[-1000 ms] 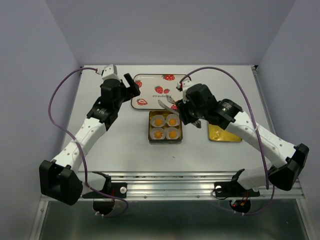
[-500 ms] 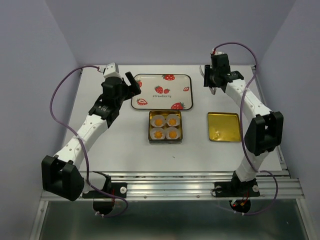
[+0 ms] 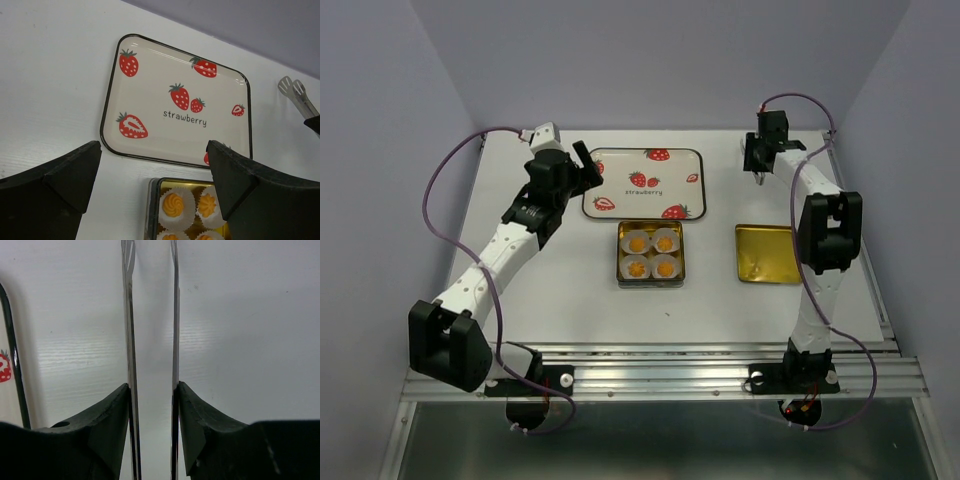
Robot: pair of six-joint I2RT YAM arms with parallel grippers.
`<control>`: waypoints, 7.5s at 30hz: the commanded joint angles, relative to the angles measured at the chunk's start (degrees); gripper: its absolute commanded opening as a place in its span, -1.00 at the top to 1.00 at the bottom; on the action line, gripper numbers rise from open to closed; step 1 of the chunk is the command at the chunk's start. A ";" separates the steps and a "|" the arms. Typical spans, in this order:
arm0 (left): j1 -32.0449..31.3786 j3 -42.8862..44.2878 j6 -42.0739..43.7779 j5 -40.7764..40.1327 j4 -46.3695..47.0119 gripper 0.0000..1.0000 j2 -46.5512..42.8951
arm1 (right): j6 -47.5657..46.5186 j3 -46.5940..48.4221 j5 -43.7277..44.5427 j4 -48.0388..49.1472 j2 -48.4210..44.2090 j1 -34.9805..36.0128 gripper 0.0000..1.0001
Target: Pack the cookies
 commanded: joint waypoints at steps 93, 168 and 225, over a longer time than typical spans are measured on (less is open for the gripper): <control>0.16 13.33 11.96 12.05 4.11 -0.98 9.88 | -7.81 -43.54 -10.19 -3.07 -24.06 -21.43 -0.10; -15.48 -0.12 -0.26 39.04 26.53 -0.98 8.21 | 9.86 -35.80 -45.78 5.99 -46.65 -4.73 0.99; -8.98 17.11 -26.97 35.16 6.68 1.00 13.22 | -37.22 -25.61 -49.92 2.31 -53.33 5.54 -1.00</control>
